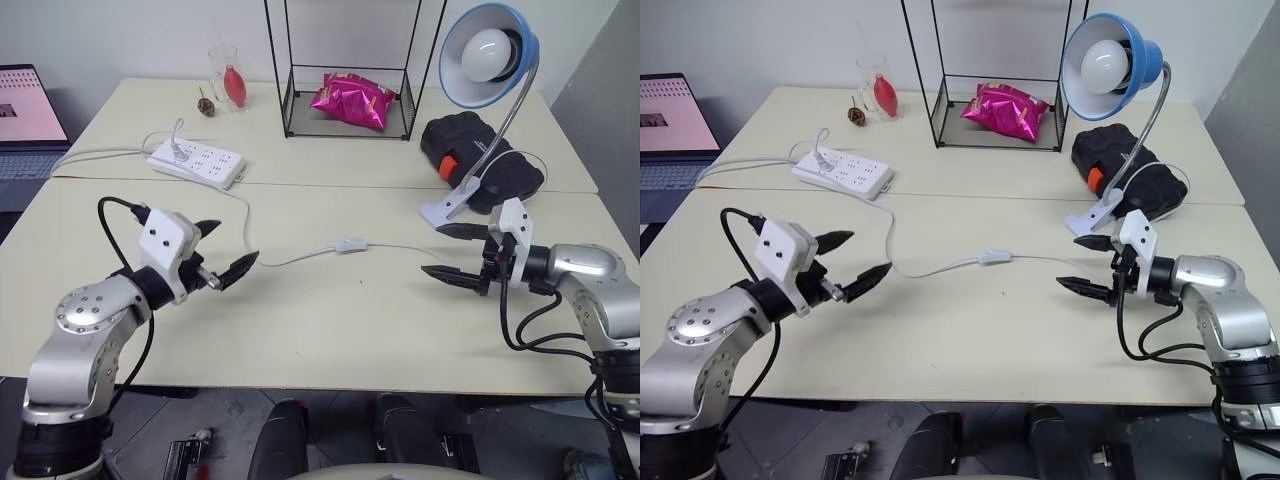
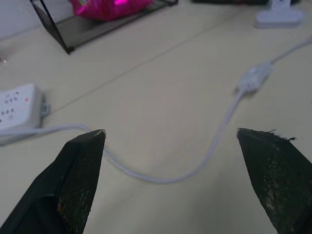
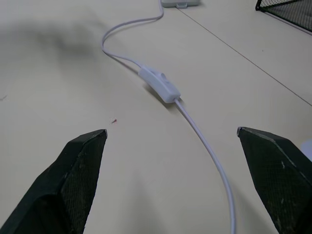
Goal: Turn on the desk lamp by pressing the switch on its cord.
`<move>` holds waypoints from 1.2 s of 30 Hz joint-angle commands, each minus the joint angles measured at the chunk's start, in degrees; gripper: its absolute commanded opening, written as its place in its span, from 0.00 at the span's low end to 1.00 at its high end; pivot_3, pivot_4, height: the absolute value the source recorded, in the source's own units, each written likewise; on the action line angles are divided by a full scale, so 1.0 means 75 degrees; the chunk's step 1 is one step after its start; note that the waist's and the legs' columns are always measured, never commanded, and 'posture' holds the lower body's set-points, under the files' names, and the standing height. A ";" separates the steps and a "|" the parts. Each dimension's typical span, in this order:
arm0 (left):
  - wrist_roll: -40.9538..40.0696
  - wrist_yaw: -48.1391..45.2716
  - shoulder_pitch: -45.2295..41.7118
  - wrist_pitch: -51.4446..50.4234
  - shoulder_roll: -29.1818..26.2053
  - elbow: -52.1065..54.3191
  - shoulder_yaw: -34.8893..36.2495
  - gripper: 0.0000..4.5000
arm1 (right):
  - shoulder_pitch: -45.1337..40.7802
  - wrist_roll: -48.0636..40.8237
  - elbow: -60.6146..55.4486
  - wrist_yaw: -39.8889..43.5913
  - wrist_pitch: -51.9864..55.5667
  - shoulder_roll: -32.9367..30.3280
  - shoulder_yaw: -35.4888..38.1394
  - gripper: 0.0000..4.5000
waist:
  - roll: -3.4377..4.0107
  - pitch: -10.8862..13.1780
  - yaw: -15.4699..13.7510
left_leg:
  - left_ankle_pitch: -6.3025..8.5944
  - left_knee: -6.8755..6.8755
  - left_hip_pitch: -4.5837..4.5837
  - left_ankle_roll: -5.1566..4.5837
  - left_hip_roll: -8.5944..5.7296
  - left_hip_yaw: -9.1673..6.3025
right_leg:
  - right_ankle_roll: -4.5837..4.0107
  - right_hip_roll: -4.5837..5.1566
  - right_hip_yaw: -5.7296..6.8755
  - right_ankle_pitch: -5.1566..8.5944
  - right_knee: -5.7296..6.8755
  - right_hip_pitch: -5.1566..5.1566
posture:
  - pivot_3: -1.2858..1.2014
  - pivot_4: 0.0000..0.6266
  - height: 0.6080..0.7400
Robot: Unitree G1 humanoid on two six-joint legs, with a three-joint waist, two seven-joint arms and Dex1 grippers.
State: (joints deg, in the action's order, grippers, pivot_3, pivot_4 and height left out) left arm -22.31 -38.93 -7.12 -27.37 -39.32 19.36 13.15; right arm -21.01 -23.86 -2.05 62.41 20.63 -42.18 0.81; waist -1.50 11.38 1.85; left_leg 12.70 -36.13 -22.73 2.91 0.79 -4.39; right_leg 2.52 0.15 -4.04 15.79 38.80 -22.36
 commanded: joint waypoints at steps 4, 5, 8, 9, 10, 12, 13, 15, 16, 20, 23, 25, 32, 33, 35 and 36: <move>0.0147 -0.0576 -0.0374 0.0648 -0.0251 -0.0395 -0.0212 1.00 | -0.0012 -0.0151 -0.0482 -0.0127 -0.0003 0.0071 0.0204 1.00 | 0.0001 0.0000 0.0015 | 0.0000 0.0003 -0.0001 0.0000 0.0001 0.0001 | -0.0002 0.0000 -0.0001 0.0001 -0.0003 -0.0001 | 0.52 0.24 1.00; 0.0206 -0.0712 -0.0370 0.0792 -0.0312 -0.0472 -0.0265 1.00 | 0.0023 -0.0169 -0.0538 -0.0168 0.0022 0.0087 0.0218 1.00 | 0.0000 0.0000 0.0015 | 0.0000 0.0004 -0.0001 0.0000 0.0001 0.0002 | -0.0002 0.0000 -0.0002 0.0001 -0.0003 -0.0001 | 0.52 0.24 1.00; 0.0102 -0.0950 -0.0542 0.0897 -0.0224 -0.0711 -0.0390 1.00 | 0.0014 -0.0131 -0.0622 -0.0235 0.0074 0.0080 0.0181 1.00 | 0.0001 0.0000 0.0002 | 0.0000 0.0006 -0.0005 0.0000 0.0002 -0.0001 | -0.0003 0.0000 0.0001 0.0002 -0.0003 -0.0003 | 0.52 0.24 1.00; 0.0064 -0.0979 -0.0642 0.0888 -0.0154 -0.0803 -0.0458 1.00 | -0.0032 -0.0067 -0.0622 -0.0291 0.0074 0.0078 0.0151 1.00 | 0.0001 0.0000 0.0001 | 0.0000 0.0005 -0.0004 0.0000 0.0000 -0.0001 | -0.0003 0.0001 0.0001 0.0002 -0.0004 -0.0003 | 0.52 0.24 1.00; 0.0039 -0.1061 -0.0742 0.0869 -0.0093 -0.0892 -0.0580 1.00 | -0.0082 -0.0016 -0.0625 -0.0351 0.0101 0.0077 0.0125 1.00 | 0.0000 0.0000 0.0001 | 0.0000 0.0004 -0.0005 0.0000 0.0000 -0.0001 | -0.0003 0.0001 0.0002 0.0002 -0.0003 -0.0003 | 0.52 0.24 1.00; 0.0074 -0.1265 -0.0945 0.0821 -0.0009 -0.1093 -0.0924 1.00 | -0.0115 -0.0067 -0.0707 -0.0452 0.0236 0.0103 0.0146 1.00 | 0.0000 0.0000 -0.0005 | 0.0000 0.0001 -0.0004 0.0000 -0.0001 -0.0001 | 0.0000 0.0002 0.0001 0.0000 -0.0003 0.0000 | 0.52 0.24 1.00; 0.0100 -0.1343 -0.1006 0.0817 0.0006 -0.1165 -0.1032 1.00 | -0.0107 -0.0103 -0.0759 -0.0495 0.0304 0.0112 0.0160 1.00 | 0.0000 0.0000 -0.0009 | 0.0000 0.0000 -0.0004 0.0000 -0.0003 -0.0001 | 0.0003 0.0002 0.0001 -0.0002 -0.0003 0.0001 | 0.52 0.24 1.00; 0.0077 -0.1509 -0.1367 0.0794 0.0211 -0.1570 -0.1306 1.00 | 0.0038 -0.0147 -0.1057 -0.0703 0.0438 0.0153 0.0211 1.00 | 0.0000 0.0000 -0.0006 | 0.0000 -0.0002 -0.0004 0.0000 -0.0003 -0.0001 | 0.0004 0.0001 0.0001 -0.0003 -0.0003 0.0001 | 0.52 0.24 1.00; 0.0036 -0.1603 -0.1530 0.0748 0.0297 -0.1743 -0.1416 1.00 | 0.0113 -0.0195 -0.1218 -0.0803 0.0550 0.0171 0.0242 1.00 | 0.0000 0.0000 -0.0006 | 0.0000 -0.0002 -0.0004 0.0000 -0.0003 -0.0001 | 0.0004 0.0001 0.0001 -0.0003 -0.0001 0.0000 | 0.52 0.24 1.00; 0.0082 -0.1882 -0.2249 0.0715 0.0728 -0.2573 -0.1845 1.00 | 0.0397 -0.0215 -0.1917 -0.1282 0.1058 0.0169 0.0268 1.00 | 0.0001 0.0000 -0.0007 | 0.0000 0.0000 -0.0011 0.0000 -0.0001 -0.0009 | 0.0002 -0.0004 0.0008 -0.0001 -0.0001 -0.0003 | 0.52 0.24 1.00; 0.0075 -0.2143 -0.2854 0.0545 0.1104 -0.3367 -0.2146 1.00 | 0.0565 -0.0238 -0.2439 -0.1616 0.1424 0.0183 0.0246 1.00 | 0.0000 0.0000 -0.0006 | 0.0000 0.0000 -0.0015 0.0000 -0.0005 -0.0009 | 0.0003 -0.0002 0.0008 -0.0002 -0.0001 -0.0005 | 0.52 0.24 1.00; 0.0113 -0.2405 -0.3247 0.0460 0.1345 -0.3996 -0.2367 1.00 | 0.0673 -0.0293 -0.2798 -0.1803 0.1654 0.0166 0.0288 1.00 | 0.0000 0.0000 -0.0007 | 0.0000 -0.0001 -0.0015 0.0000 -0.0008 -0.0009 | 0.0003 0.0000 0.0008 -0.0002 0.0001 -0.0005 | 0.52 0.24 1.00; 0.0508 -0.2921 -0.4527 0.0531 0.2100 -0.6414 -0.2803 1.00 | 0.1039 -0.0561 -0.3816 -0.2255 0.2260 0.0030 0.0543 1.00 | -0.0001 0.0000 0.0008 | 0.0000 -0.0002 -0.0015 0.0000 -0.0010 -0.0011 | 0.0004 -0.0004 0.0007 -0.0001 0.0000 -0.0005 | 0.52 0.24 1.00; 0.0625 -0.2981 -0.4656 0.0609 0.2171 -0.6709 -0.2871 1.00 | 0.1083 -0.0591 -0.3922 -0.2299 0.2327 0.0012 0.0571 1.00 | -0.0001 0.0000 0.0006 | 0.0000 -0.0003 -0.0016 0.0000 -0.0012 -0.0012 | 0.0006 -0.0004 0.0010 0.0000 0.0003 -0.0006 | 0.52 0.24 1.00; 0.0775 -0.3142 -0.4843 0.0703 0.2289 -0.7132 -0.2954 1.00 | 0.1154 -0.0644 -0.4103 -0.2378 0.2442 -0.0012 0.0617 1.00 | -0.0001 0.0000 0.0014 | 0.0000 -0.0002 -0.0017 0.0000 -0.0011 -0.0014 | 0.0006 -0.0006 0.0010 0.0000 0.0001 -0.0006 | 0.52 0.24 1.00; 0.0837 -0.3209 -0.4935 0.0766 0.2360 -0.7326 -0.2976 1.00 | 0.1180 -0.0670 -0.4179 -0.2416 0.2491 -0.0021 0.0637 1.00 | -0.0001 0.0000 0.0018 | 0.0000 -0.0002 -0.0017 0.0000 -0.0011 -0.0015 | 0.0006 -0.0006 0.0011 0.0000 0.0001 -0.0007 | 0.52 0.24 1.00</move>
State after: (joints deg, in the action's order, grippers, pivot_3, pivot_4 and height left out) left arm -16.87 -61.63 -42.60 -23.08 -22.03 -34.05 -8.79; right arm -12.12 -27.90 -30.51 44.91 38.91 -41.78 3.70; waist -1.51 11.38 1.98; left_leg 12.70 -36.14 -22.87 2.91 0.71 -4.50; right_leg 2.56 0.10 -3.96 15.80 38.81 -22.41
